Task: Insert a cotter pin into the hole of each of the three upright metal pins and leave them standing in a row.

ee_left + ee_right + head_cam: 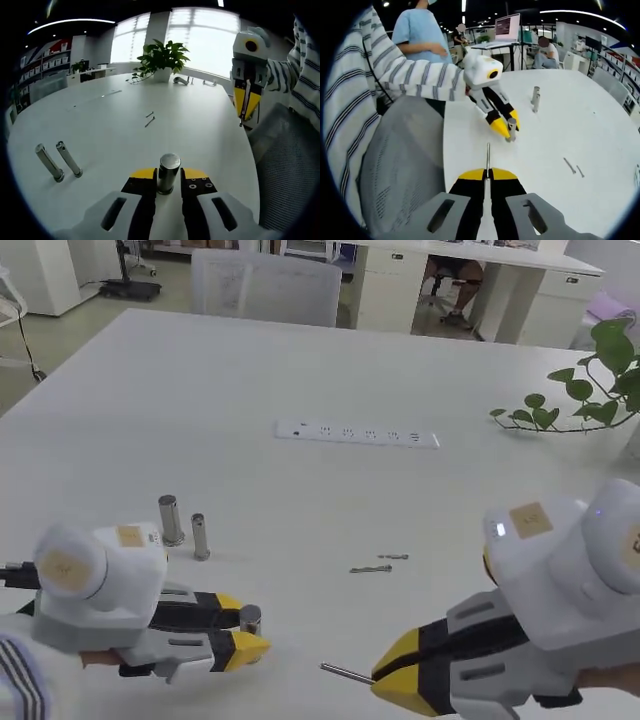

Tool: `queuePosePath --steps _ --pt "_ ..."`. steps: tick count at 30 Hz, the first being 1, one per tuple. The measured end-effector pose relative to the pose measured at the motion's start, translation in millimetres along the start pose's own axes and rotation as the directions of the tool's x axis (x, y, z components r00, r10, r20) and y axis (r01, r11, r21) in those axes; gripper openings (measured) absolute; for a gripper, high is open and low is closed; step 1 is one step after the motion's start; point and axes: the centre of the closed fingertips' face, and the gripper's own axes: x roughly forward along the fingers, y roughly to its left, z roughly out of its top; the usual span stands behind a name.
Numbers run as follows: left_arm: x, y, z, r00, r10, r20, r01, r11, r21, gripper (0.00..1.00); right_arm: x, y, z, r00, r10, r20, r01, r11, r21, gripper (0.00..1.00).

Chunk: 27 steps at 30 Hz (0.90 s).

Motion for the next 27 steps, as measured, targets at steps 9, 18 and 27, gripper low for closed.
queuePosePath --steps 9,18,27 --pt "-0.4 1.3 0.3 0.9996 0.025 -0.011 -0.025 0.999 0.038 0.13 0.6 -1.3 0.4 1.0000 -0.006 0.003 0.006 1.000 0.002 0.03" --pt "0.3 1.5 0.1 0.9987 0.050 -0.008 -0.050 0.998 0.041 0.12 1.3 -5.0 -0.9 0.9999 -0.017 0.001 0.017 1.000 0.007 0.03" --pt "0.6 2.2 0.0 0.9944 0.105 0.006 -0.105 0.994 0.003 0.12 5.7 -12.8 -2.0 0.9993 -0.034 -0.012 0.034 0.999 0.008 0.03"
